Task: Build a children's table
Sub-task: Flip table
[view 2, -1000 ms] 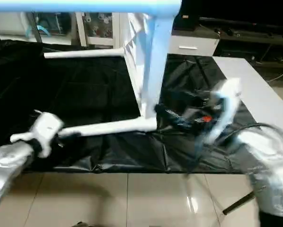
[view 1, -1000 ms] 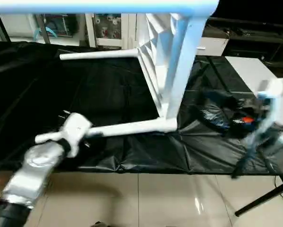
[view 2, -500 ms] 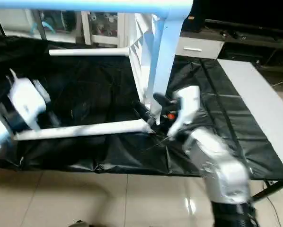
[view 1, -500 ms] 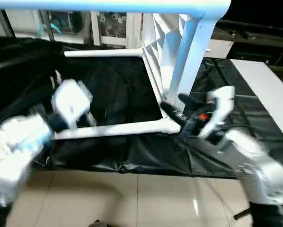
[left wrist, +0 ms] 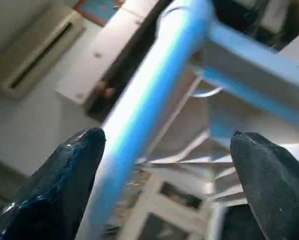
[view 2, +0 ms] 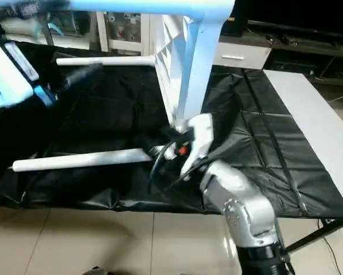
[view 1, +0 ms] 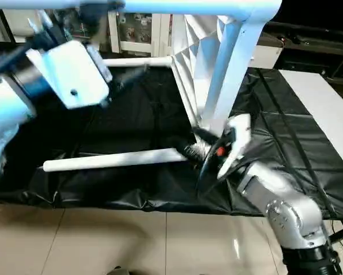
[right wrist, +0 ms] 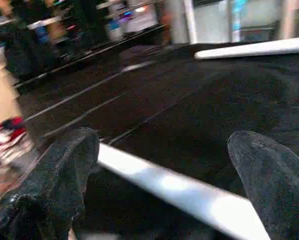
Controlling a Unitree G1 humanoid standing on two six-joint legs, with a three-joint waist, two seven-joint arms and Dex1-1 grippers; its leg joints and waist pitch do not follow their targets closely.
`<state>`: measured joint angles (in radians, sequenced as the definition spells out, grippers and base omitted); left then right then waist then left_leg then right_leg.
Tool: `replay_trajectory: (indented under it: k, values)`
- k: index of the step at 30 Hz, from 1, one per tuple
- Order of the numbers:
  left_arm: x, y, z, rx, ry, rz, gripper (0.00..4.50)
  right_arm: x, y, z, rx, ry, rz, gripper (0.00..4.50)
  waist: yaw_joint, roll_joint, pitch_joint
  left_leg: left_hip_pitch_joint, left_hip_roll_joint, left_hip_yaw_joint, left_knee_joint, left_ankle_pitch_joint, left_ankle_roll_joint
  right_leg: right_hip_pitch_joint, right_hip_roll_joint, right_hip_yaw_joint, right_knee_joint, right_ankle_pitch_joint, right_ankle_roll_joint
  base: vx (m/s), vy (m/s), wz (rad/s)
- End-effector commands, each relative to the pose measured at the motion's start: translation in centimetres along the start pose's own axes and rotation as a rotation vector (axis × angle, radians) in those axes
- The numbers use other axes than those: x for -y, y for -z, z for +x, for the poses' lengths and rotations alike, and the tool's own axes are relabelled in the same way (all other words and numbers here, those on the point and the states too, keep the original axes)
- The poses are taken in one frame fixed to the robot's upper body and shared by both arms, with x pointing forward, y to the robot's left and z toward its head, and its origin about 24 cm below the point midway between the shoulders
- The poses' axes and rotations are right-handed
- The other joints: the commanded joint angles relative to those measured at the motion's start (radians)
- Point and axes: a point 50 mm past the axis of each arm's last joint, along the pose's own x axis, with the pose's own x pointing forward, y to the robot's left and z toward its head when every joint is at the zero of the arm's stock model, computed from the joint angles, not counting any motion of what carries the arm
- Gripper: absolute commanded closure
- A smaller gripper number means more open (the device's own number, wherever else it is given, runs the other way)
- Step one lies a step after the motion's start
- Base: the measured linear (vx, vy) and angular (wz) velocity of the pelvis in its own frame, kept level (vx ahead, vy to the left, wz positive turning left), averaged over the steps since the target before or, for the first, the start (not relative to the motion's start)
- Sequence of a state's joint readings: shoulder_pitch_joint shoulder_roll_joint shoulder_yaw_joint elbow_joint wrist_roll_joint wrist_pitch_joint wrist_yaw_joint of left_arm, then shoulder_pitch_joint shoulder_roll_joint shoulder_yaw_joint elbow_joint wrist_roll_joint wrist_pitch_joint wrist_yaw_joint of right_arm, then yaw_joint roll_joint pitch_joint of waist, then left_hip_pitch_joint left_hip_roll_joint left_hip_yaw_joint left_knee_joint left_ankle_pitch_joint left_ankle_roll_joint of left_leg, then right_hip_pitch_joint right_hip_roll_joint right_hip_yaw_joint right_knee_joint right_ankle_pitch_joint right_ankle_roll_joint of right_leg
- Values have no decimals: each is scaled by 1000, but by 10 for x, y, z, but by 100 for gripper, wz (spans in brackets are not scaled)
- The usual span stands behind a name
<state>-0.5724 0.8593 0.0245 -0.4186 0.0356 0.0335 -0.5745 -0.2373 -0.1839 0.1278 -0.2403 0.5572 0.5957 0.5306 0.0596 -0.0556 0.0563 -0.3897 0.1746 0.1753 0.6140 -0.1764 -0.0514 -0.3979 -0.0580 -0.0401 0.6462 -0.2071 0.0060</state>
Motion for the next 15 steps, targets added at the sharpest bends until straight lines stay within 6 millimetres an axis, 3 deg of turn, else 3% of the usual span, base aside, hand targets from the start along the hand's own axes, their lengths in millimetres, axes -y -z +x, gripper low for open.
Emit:
replay_trajectory:
  k: [1,2,4,5,7,8,12,14,15]
  values:
    - [-9,8,-1,-65,-68,90,6,-6,-1,-2,-4,-38,-10,0,0,27,-56,25,51,-26,-88,-294,-111,28,-72,48,-78,-187,-120,0,0,0]
    - [-11,12,-2,-89,-71,102,6,-7,-1,-2,-2,-47,-10,0,1,31,-55,27,50,-28,-88,-310,-114,25,-75,49,-81,-224,-117,0,0,0]
    - [-15,22,-1,-134,-75,151,6,-10,-1,-1,0,-65,-10,0,0,29,-53,29,50,-31,-90,-347,-117,20,-74,49,-87,-277,-112,0,0,0]
    - [-16,26,-1,-150,-70,170,6,-11,-1,-1,3,-68,-9,0,3,40,-53,32,50,-34,-90,-361,-122,16,-77,49,-87,-287,-114,0,0,0]
    - [-20,35,0,-190,-80,192,6,-12,-2,0,19,-56,0,0,1,37,-54,34,51,-35,-91,-385,-126,12,-75,48,-87,-287,-118,0,0,0]
    - [-23,38,0,-212,-96,231,6,-12,-2,1,27,-51,6,0,-1,42,-55,34,51,-35,-90,-392,-129,12,-75,48,-87,-271,-123,0,0,0]
    - [-29,46,0,-266,-138,291,6,-14,-2,1,40,-51,10,0,5,46,-56,35,52,-38,-91,-385,-131,14,-76,48,-81,-239,-135,0,0,0]
    - [-38,60,-1,-345,-166,340,6,-18,-2,0,54,-53,12,0,6,50,-56,33,51,-37,-90,-371,-128,16,-74,48,-78,-195,-141,0,0,0]
    - [-41,64,-2,-367,-187,345,6,-18,-2,-1,61,-50,14,0,6,57,-57,32,49,-38,-91,-372,-128,17,-74,48,-78,-196,-141,0,0,0]
